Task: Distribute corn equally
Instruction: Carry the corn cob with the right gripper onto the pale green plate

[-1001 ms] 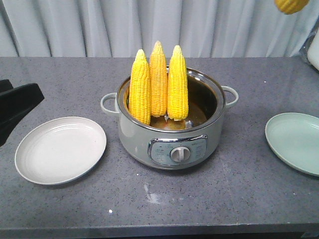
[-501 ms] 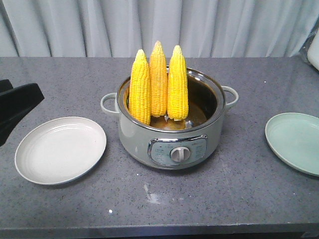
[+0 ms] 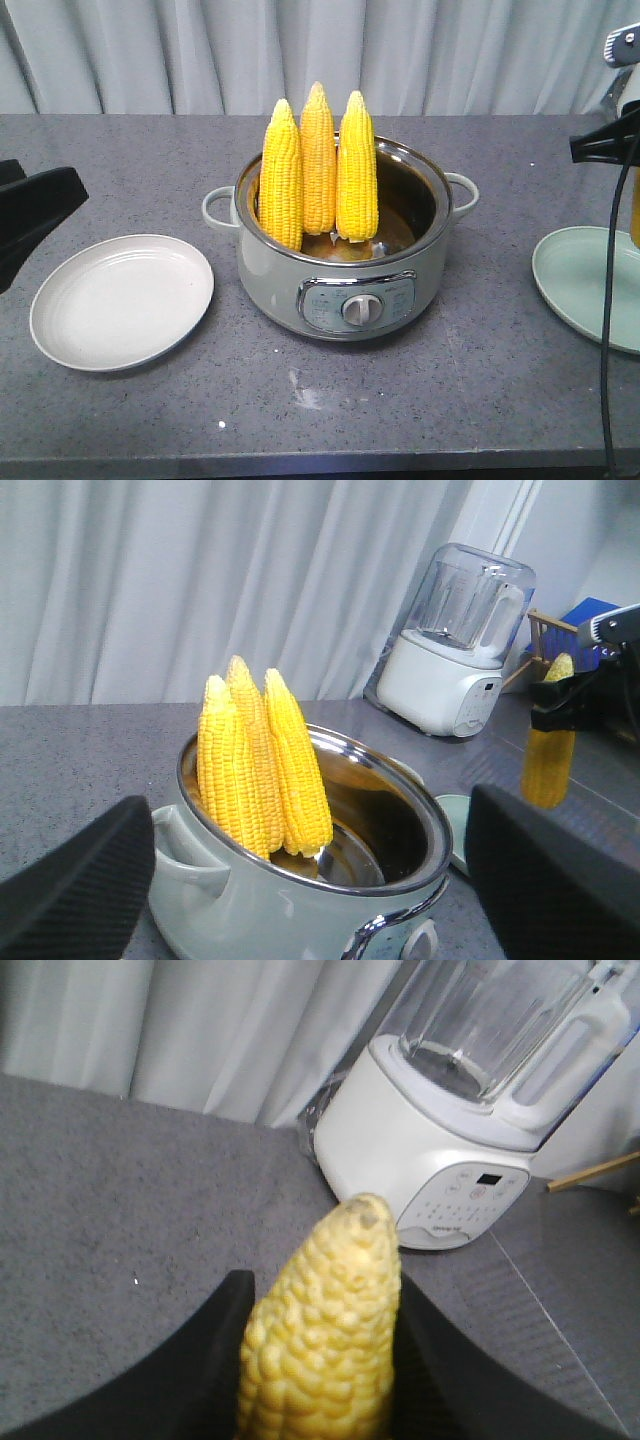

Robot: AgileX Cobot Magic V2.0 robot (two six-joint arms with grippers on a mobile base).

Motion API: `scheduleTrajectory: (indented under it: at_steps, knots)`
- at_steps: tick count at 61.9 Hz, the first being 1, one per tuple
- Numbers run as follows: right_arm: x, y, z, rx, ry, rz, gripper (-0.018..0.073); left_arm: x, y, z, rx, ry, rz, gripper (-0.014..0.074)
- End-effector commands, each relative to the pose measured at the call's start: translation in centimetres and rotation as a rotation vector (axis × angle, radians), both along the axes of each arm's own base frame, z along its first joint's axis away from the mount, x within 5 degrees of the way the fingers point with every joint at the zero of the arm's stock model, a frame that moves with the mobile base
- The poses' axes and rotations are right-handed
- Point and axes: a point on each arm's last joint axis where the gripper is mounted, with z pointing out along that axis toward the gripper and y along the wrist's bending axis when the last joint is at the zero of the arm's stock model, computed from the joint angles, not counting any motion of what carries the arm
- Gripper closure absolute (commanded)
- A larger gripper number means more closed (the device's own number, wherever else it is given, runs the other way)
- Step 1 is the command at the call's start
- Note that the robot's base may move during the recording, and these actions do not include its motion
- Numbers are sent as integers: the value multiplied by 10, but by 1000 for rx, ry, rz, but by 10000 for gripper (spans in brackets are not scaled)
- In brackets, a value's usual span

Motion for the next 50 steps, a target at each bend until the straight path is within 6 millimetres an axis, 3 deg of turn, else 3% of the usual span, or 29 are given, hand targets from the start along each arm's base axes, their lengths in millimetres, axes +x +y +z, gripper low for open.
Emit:
scheduleTrajectory:
  at_steps: [1,14,39,50]
  knots:
    - [1,-10,-1,-18,16,-30,562,-1,0,15,-56,-35,1,7]
    - [0,-17,-28,-27,96,-31,562,-1,0,13,-45,-31,-1,7]
    - [4,-3,-27,333,-67,43,562,-1,0,13,-36,-30,5,7]
    - [4,-21,-31,407,-91,2,562,-1,0,13,-36,-30,5,7]
